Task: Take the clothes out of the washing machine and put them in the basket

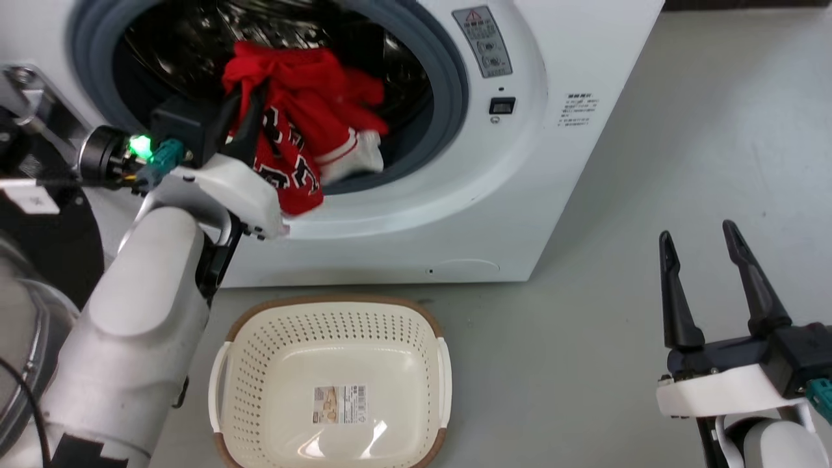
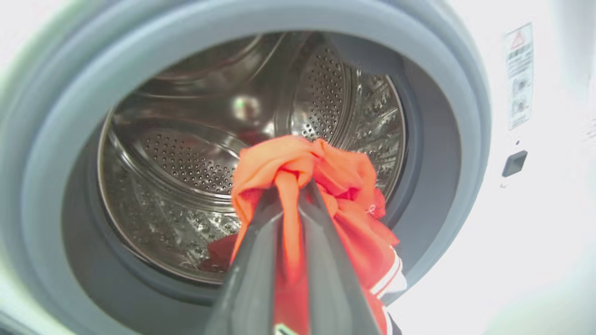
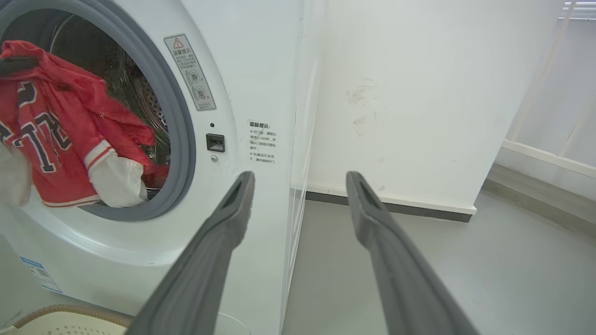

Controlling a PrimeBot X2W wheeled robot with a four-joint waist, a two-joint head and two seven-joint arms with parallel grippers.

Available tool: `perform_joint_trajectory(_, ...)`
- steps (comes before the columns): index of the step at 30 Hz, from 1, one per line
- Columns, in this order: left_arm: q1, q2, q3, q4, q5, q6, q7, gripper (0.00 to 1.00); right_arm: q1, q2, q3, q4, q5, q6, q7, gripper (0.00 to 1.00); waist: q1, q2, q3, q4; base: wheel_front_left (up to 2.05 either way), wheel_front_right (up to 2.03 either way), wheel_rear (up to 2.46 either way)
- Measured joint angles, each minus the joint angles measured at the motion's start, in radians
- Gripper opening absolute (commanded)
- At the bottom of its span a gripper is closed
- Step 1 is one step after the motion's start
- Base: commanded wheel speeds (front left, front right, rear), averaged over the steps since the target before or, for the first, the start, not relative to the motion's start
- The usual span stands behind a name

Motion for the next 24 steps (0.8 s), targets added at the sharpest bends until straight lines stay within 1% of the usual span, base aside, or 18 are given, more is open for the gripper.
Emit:
perform_joint_trajectory(3, 0.054, 0.016, 0.01, -0.091, -0.015, 0.011, 0.002, 0.0, 0.022, 0.0, 0.001, 0.004, 0.0, 0.0, 0.0, 1.0, 0.0, 0.0, -0.035, 0.008, 0.0, 0.0, 0.0)
perform_joint_trajectory(7, 0.12, 0.045, 0.021, -0.223, -0.022, 0.036, 0.023, 0.0, 0.042, 0.0, 0.001, 0.009, -0.002, 0.0, 0.0, 1.0, 0.0, 0.0, -0.076, 0.016, 0.0, 0.0, 0.0)
perform_joint_trajectory(16, 0.272, 0.111, 0.035, -0.517, -0.031, 0.108, 0.101, 0.0, 0.082, 0.0, 0.002, 0.015, -0.001, 0.0, 0.0, 1.0, 0.0, 0.0, -0.142, 0.026, 0.0, 0.0, 0.0)
perform_joint_trajectory(20, 0.337, 0.134, 0.037, -0.626, -0.031, 0.138, 0.131, 0.0, 0.096, 0.0, 0.002, 0.016, -0.001, 0.0, 0.0, 1.0, 0.0, 0.0, -0.16, 0.029, 0.0, 0.0, 0.0)
perform_joint_trajectory(24, 0.399, 0.149, 0.035, -0.708, -0.035, 0.158, 0.15, 0.0, 0.105, 0.0, 0.003, 0.016, -0.001, 0.0, 0.0, 1.0, 0.0, 0.0, -0.164, 0.036, 0.0, 0.0, 0.0)
